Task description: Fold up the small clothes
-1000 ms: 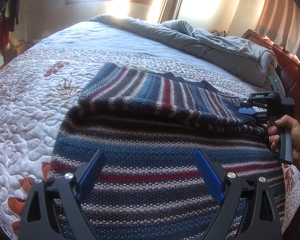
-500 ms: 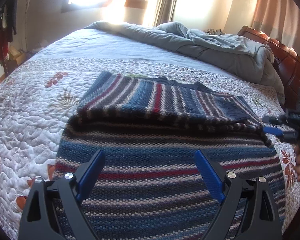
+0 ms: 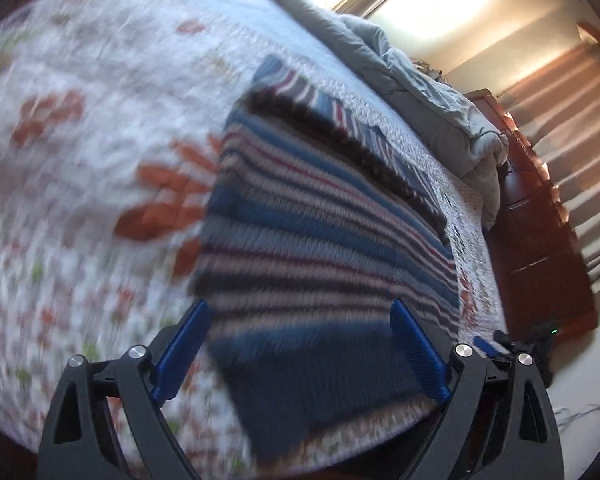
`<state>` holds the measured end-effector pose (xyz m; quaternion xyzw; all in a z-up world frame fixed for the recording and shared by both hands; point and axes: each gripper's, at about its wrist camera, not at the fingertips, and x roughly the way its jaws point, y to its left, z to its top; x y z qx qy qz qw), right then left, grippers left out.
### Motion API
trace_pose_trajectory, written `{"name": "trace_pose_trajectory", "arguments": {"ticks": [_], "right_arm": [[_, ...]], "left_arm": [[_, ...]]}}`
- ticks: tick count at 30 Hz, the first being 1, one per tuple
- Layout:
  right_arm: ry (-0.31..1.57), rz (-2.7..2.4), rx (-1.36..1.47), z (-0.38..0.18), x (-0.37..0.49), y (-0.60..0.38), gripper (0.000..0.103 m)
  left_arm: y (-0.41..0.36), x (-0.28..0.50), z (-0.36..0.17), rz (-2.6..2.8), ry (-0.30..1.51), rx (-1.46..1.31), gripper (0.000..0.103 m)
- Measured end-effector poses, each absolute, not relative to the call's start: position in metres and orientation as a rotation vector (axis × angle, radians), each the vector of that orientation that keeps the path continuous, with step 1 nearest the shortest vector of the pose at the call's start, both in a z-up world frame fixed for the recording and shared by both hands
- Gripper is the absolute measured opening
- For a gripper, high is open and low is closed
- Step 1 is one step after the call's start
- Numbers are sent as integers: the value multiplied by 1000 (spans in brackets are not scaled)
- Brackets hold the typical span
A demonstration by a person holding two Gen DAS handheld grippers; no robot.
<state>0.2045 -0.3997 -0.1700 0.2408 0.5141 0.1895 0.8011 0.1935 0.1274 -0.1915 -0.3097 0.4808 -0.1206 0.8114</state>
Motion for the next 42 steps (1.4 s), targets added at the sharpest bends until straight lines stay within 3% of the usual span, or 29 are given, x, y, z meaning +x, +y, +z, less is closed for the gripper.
{"name": "trace_pose_trajectory", "arguments": {"ticks": [8,10,12,16,25,28,29,30,37,39,40,41,42], "right_arm": [[1176,396,722,-205,154,-432,87],[1194,406,767,-212,148,-435,83],[1201,402,812,-218,145,-439,74],[1205,404,873,-225,145,-446,68],[1256,422,916,-243,153,-433,67],[1263,422,934,-247,161,-428,68],[1264,424,936,-248,161,-428,68],[1265,425,936,-248,162,-427,68],[1272,440,922,-250,171,-420,41],[1275,438,913,-251,174,-417,28],[1274,438,914,-251,174,-417,24],[1272,443,913,-251,174,-418,12],[1271,451,909,-250,175,-417,10]], "left_arm": [[123,156,-234,-388,1173,-956,95],[117,156,-247,-377,1211,-993,95],[114,156,-257,-363,1228,-1016,95],[112,157,-265,-332,1219,-1047,94],[101,166,-267,-346,1268,-1015,93],[104,166,-271,-323,1271,-1023,76],[106,166,-272,-317,1277,-1018,58],[108,165,-275,-311,1290,-1020,47],[115,166,-285,-302,1318,-1043,28],[114,166,-287,-315,1325,-1047,14],[113,166,-289,-324,1330,-1055,14],[112,167,-289,-325,1326,-1053,11],[111,166,-290,-327,1320,-1051,10]]}}
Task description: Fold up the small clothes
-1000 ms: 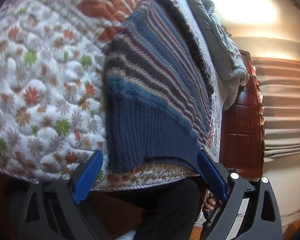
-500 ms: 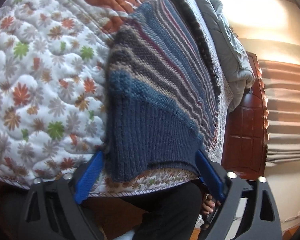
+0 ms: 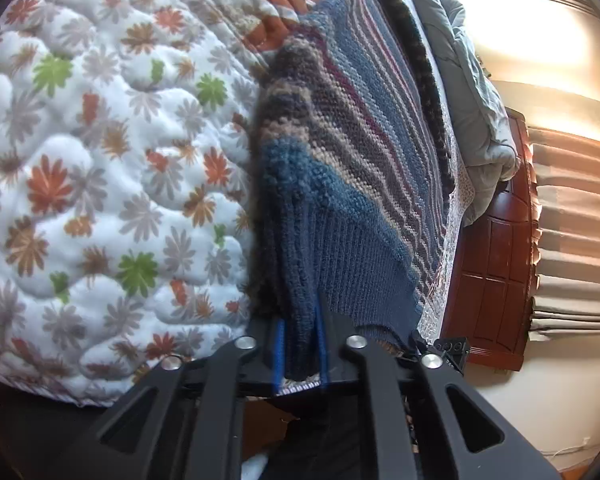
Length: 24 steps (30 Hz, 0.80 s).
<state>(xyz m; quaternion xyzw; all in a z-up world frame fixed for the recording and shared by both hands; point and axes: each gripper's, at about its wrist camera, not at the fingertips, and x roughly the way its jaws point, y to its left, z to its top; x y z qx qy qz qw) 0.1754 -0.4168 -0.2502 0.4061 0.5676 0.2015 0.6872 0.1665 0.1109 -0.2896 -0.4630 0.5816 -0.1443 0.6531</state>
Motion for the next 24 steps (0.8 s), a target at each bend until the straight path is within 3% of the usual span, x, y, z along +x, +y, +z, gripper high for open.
{"name": "trace_pose_trajectory", "arguments": {"ticks": [7,17,24], "right_arm": [[1209,488,882,-221,179,-415,8],[1059,577,844,-132,211,-417,8],[981,608,769,-72,264,-423,8]], "left_arm": [[120,161,-259,-400,1146,-1118,8],[131,184,-162,-549,865,-1100,8],[129,230,-109,-586,807,-1015,8]]}}
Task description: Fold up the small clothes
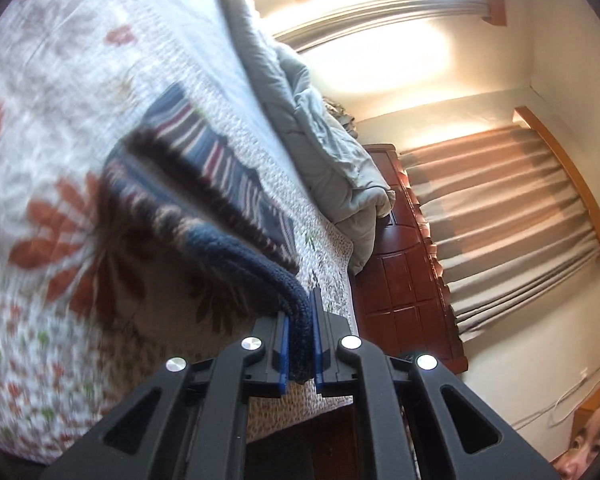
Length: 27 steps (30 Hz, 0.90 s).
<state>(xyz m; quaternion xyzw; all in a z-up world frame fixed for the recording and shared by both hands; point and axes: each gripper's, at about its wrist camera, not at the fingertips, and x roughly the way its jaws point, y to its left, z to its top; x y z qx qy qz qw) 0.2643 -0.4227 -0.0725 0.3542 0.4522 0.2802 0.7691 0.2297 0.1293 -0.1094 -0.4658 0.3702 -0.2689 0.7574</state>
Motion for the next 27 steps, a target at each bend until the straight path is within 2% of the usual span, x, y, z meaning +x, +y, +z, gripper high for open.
{"name": "trace_pose_trajectory", "arguments": {"ticks": [6,12,19,27], "right_arm": [[942,610,681,-34,313,-420,8],[941,574,624,-26,373,-409,8],[993,495,606,-49,444,-402,8],[1120,377,636,-121,530,-396,8]], "left_arm": [[131,279,-75,-581,776,-957,8],[133,337,-67,-561,778,-967,8],[130,422,-98,-522,846,-1040,8],[118,514,-165,-416,981,-1059,8]]}}
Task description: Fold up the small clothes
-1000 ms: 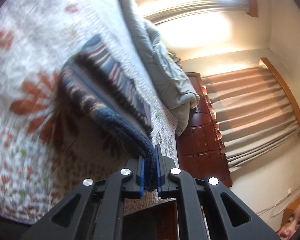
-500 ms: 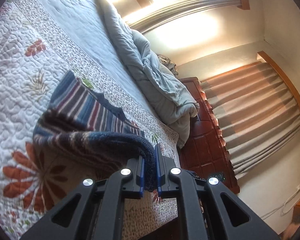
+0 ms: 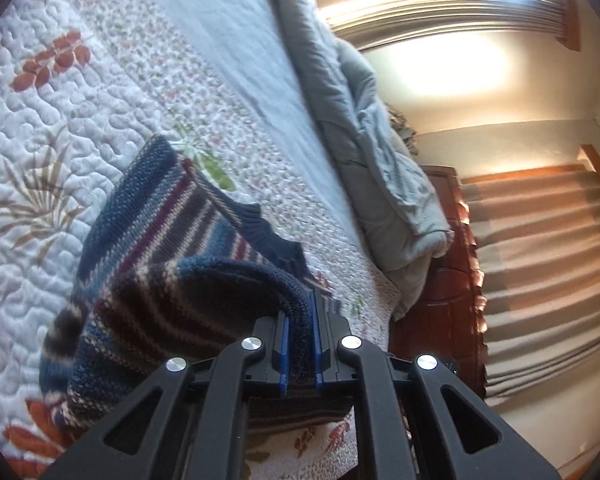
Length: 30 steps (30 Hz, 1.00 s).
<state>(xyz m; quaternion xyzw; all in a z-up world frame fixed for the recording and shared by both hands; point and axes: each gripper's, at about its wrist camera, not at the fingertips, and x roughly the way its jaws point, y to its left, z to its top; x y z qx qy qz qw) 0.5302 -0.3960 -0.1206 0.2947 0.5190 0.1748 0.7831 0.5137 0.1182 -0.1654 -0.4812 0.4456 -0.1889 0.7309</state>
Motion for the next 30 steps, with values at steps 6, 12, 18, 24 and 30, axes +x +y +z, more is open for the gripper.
{"name": "trace_pose_trajectory", "arguments": {"ticks": [6,12,18,24,30], "right_arm": [[1195,340,620,-173,563,-391,11],[1193,367,637,-182,574,-397,46],[1129,440,531,-151,572,-409,49],[1191,452,428,-168,591,-403,49],[1244,453,376,-194,610,-389,49]], "left_arm": [[115,550,-221,-347,1078,-1065,9],[121,557,-243,-335,1126,-1095,41],[127,550,-203,-399,1052,-919,63],[113,565,-183,-415,1080,-618,76],[101,593,-209,-406,1198,-509,76]]}}
